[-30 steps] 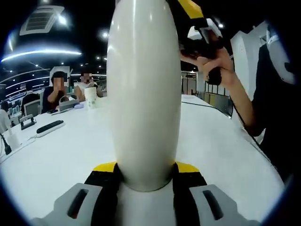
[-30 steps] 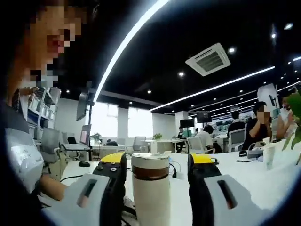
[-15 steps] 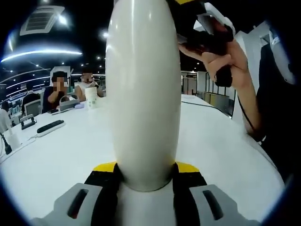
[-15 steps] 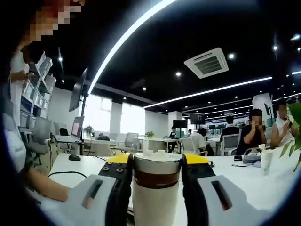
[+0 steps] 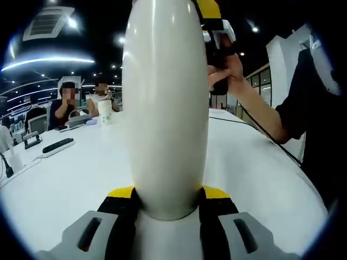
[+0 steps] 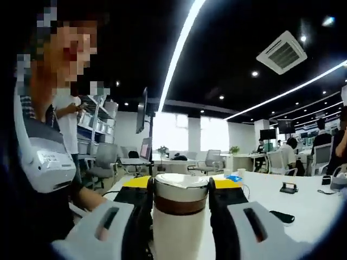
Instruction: Grasp the water cup twist off the cup lid place the cup lid on the table
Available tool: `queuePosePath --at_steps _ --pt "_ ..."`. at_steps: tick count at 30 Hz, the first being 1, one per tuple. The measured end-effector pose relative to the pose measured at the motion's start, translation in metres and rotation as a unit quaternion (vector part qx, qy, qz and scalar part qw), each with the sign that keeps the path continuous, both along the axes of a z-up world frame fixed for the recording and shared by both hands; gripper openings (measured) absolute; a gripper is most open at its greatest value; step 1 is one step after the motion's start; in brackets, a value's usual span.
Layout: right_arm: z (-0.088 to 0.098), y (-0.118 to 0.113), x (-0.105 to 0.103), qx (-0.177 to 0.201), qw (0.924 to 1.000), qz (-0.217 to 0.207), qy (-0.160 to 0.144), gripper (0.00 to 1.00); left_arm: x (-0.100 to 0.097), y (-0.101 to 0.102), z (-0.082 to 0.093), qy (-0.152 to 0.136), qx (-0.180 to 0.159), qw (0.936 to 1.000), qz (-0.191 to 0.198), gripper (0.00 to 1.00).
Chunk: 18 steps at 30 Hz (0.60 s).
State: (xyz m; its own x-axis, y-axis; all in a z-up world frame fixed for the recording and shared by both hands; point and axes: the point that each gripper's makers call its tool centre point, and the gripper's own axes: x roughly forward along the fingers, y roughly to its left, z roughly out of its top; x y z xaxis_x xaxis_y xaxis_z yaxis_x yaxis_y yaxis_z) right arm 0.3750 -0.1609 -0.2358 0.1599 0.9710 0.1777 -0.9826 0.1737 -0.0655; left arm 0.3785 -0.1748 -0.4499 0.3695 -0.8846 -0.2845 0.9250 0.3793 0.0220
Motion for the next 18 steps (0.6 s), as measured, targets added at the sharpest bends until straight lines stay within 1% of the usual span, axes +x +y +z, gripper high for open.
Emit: queuePosePath --at_steps 2,5,7,8,9,11,12,13,14,15,16,17,18 --pt "0.0 0.0 0.001 -0.003 0.9999 0.014 0.003 0.43 0.0 0.0 0.0 0.0 0.0 1.0 0.0 0.46" --pt "-0.001 -0.002 0.0 0.0 0.9999 0.017 0.0 0.43 0.0 0.0 0.0 0.0 0.0 1.0 -0.001 0.46" --pt "-0.001 -0.003 -0.001 0.01 0.9999 0.004 0.004 0.44 0.0 0.0 0.0 0.0 0.0 1.0 -0.001 0.46" --pt "-0.001 -0.003 0.0 0.017 0.9998 -0.009 0.011 0.44 0.0 0.0 0.0 0.0 0.0 1.0 -0.001 0.46" --pt "-0.002 -0.004 0.001 0.02 0.9993 -0.024 0.021 0.44 0.0 0.0 0.0 0.0 0.0 1.0 -0.001 0.46" --pt "0.001 -0.008 0.001 0.042 0.9966 -0.067 0.024 0.47 0.001 0.0 0.0 0.0 0.0 1.0 -0.001 0.46" --pt "0.003 -0.01 0.0 0.058 0.994 -0.087 0.031 0.51 0.001 0.001 0.0 0.0 -0.001 1.0 -0.001 0.46" --pt "0.005 -0.013 -0.001 0.082 0.9894 -0.111 0.045 0.54 0.001 0.0 0.0 0.0 0.0 1.0 -0.001 0.46" --pt "0.006 -0.016 -0.002 0.1 0.9837 -0.138 0.056 0.56 0.001 0.0 0.0 0.0 0.0 1.0 -0.001 0.46" --pt "0.006 -0.02 -0.002 0.109 0.9768 -0.176 0.055 0.56 0.001 0.0 0.0 0.0 0.0 1.0 -0.001 0.46" --pt "0.005 -0.022 -0.004 0.108 0.9704 -0.212 0.04 0.56 0.001 0.0 0.0 0.0 0.0 1.0 -0.001 0.46" --pt "0.009 -0.027 -0.008 0.116 0.9603 -0.253 0.019 0.56 0.001 0.0 0.0 0.0 0.0 1.0 -0.001 0.46" --pt "0.014 -0.027 -0.012 0.124 0.9547 -0.27 0.006 0.56 0.0 0.0 0.0 0.0 0.0 1.0 -0.001 0.46"
